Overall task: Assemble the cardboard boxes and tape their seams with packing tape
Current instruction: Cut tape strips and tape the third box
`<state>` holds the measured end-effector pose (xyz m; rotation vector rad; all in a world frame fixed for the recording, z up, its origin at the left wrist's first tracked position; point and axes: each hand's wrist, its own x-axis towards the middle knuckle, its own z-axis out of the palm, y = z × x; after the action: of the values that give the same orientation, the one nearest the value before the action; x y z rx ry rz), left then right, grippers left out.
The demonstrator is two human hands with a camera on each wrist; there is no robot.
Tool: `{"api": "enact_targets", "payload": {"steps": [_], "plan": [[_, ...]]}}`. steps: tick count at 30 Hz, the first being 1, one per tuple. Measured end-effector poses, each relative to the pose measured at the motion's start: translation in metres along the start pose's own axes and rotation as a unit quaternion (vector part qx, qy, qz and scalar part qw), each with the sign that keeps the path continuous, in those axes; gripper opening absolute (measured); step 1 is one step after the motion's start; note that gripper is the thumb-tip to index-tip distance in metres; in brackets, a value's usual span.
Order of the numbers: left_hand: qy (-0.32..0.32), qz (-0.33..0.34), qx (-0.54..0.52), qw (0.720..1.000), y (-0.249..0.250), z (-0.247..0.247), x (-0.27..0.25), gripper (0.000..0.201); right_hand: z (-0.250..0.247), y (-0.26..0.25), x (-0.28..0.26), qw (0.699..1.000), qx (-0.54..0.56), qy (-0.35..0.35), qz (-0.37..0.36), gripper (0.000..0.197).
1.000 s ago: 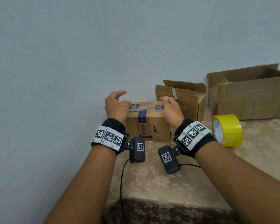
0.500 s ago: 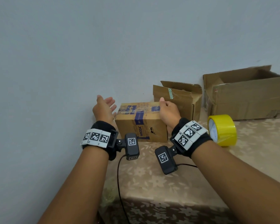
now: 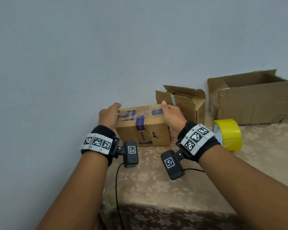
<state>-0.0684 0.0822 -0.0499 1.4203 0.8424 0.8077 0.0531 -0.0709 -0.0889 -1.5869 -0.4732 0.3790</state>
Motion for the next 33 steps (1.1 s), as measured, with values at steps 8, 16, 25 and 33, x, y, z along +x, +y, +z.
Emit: {"api": "enact_targets", "payload": {"steps": [8, 16, 25, 33], "plan": [[0.011, 0.017, -0.024, 1.0, -0.001, 0.0, 0.002, 0.029, -0.003, -0.013, -0.013, 0.992, 0.117, -0.028, -0.037, 0.043], [-0.036, -0.03, -0.062, 0.997, -0.002, 0.004, -0.005, 0.061, 0.005, -0.003, -0.009, 0.99, 0.144, -0.001, -0.008, 0.054], [-0.089, -0.017, -0.114, 0.989, -0.011, -0.002, -0.009, 0.053, -0.001, 0.003, -0.009, 0.991, 0.136, 0.0, 0.004, 0.08], [-0.017, 0.027, -0.01, 0.999, -0.011, 0.002, 0.0, 0.038, -0.008, 0.003, -0.012, 0.99, 0.135, -0.02, -0.043, 0.075]]}}
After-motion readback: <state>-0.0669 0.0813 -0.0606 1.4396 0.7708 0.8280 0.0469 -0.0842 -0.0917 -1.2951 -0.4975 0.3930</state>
